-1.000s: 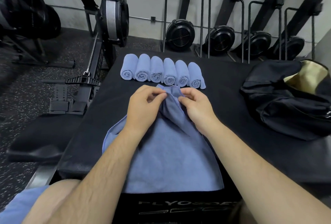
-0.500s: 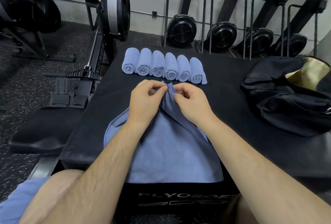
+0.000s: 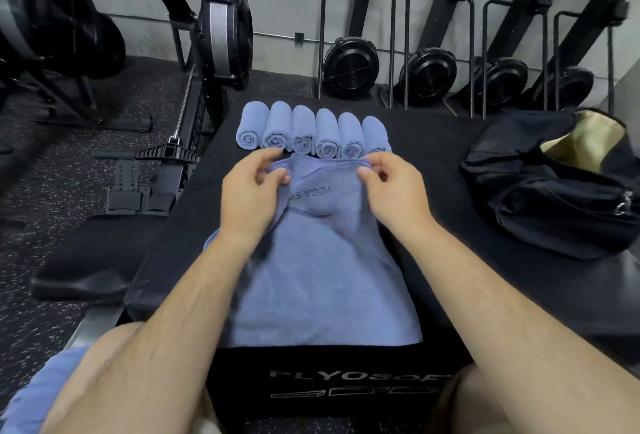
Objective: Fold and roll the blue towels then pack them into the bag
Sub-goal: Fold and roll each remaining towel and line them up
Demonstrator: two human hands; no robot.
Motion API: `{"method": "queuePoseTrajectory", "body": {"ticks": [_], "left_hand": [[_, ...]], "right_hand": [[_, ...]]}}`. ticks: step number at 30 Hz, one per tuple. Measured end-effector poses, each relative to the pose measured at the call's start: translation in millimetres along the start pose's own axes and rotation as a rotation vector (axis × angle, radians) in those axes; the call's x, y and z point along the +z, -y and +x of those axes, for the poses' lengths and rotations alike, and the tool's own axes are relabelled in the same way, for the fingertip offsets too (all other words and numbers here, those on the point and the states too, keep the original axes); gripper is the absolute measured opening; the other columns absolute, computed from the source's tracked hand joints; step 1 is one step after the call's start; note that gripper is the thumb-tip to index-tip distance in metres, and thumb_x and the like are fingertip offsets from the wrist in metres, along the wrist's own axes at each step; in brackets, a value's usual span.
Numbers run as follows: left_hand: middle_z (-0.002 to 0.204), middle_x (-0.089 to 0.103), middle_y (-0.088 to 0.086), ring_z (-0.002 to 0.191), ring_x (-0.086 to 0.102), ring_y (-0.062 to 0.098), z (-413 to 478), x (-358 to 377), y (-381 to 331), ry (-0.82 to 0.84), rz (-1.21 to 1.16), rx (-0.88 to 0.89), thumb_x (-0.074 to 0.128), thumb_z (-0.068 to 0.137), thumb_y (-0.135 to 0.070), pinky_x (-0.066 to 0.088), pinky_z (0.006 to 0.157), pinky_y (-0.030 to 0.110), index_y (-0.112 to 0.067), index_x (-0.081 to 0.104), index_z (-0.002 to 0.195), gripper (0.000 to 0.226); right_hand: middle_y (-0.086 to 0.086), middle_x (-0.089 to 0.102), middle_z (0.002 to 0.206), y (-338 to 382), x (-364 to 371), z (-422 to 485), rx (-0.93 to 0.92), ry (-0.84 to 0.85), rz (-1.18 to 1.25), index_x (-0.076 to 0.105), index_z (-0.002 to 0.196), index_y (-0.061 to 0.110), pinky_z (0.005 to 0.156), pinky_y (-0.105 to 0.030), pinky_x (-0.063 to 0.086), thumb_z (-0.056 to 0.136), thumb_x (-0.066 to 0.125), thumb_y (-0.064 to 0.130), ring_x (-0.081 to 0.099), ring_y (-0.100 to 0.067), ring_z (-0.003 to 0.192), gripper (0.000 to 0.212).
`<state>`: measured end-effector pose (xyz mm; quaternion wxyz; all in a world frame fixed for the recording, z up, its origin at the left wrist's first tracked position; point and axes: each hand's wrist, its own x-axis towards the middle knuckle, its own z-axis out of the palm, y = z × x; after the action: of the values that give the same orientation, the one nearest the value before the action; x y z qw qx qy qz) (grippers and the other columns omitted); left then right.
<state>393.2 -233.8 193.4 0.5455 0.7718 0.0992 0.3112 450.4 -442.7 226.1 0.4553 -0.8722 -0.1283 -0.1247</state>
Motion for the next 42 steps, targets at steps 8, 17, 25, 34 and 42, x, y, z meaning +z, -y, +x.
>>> {"method": "queuePoseTrajectory", "body": {"ticks": [8,17,25,34,42], "left_hand": [[0.066,0.072,0.003,0.064,0.071,0.010,31,-61,-20,-0.081,0.060,-0.151,0.061,0.098,-0.010,0.060,0.082,0.036,-0.011,0.070,0.093,0.010],[0.055,0.069,0.000,0.058,0.063,0.009,43,-92,-97,-0.090,0.285,-0.039,0.060,0.099,-0.023,0.051,0.072,0.033,-0.022,0.066,0.086,0.014],[0.076,0.070,-0.005,0.045,0.061,0.000,35,-108,-173,-0.144,0.297,0.091,0.064,0.096,-0.025,0.043,0.057,0.019,-0.016,0.072,0.085,0.016],[0.075,0.070,-0.004,0.040,0.054,0.000,26,-119,-245,-0.177,0.040,0.160,0.073,0.093,-0.024,0.051,0.056,0.022,-0.015,0.075,0.087,0.011],[0.061,0.067,-0.012,0.046,0.051,0.002,35,-127,-276,-0.211,-0.057,0.266,0.076,0.090,-0.028,0.049,0.054,0.023,-0.026,0.075,0.079,0.011]], "right_hand": [[-0.002,0.070,0.089,-9,-52,17,0.201,-0.108,0.103,0.070,0.094,0.017,0.065,-0.022,0.046,0.097,0.056,0.016,0.061,-0.013,0.075,0.014],[0.006,0.066,0.086,38,-102,15,0.052,-0.048,0.091,0.067,0.092,0.019,0.068,-0.025,0.044,0.097,0.056,0.026,0.058,-0.010,0.076,0.014],[0.004,0.061,0.076,88,-157,16,0.013,-0.092,0.114,0.069,0.085,0.012,0.061,-0.023,0.041,0.098,0.061,0.021,0.051,-0.008,0.067,0.018],[0.009,0.067,0.089,134,-211,-1,-0.115,-0.378,0.283,0.071,0.096,0.015,0.069,-0.019,0.046,0.098,0.060,0.020,0.057,-0.002,0.076,0.012],[0.007,0.067,0.091,152,-228,3,-0.187,-0.477,0.315,0.070,0.098,0.013,0.065,-0.009,0.040,0.099,0.059,0.020,0.056,-0.001,0.077,0.013]]}}
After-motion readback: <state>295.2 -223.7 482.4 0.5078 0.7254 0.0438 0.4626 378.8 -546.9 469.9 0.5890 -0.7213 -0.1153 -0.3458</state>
